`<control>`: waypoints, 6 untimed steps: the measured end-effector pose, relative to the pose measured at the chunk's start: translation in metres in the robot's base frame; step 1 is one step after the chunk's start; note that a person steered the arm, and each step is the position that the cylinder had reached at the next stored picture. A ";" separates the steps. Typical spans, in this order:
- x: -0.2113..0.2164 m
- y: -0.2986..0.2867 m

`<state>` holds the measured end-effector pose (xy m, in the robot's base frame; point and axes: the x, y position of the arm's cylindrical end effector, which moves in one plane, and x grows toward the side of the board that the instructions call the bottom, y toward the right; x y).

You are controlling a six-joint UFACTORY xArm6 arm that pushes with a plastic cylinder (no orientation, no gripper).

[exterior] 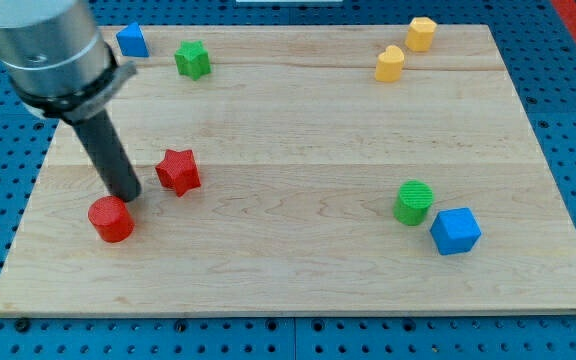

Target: Point at red star

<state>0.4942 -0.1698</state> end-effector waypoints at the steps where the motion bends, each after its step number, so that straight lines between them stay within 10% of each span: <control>1: 0.029 0.002; 6: -0.048 0.049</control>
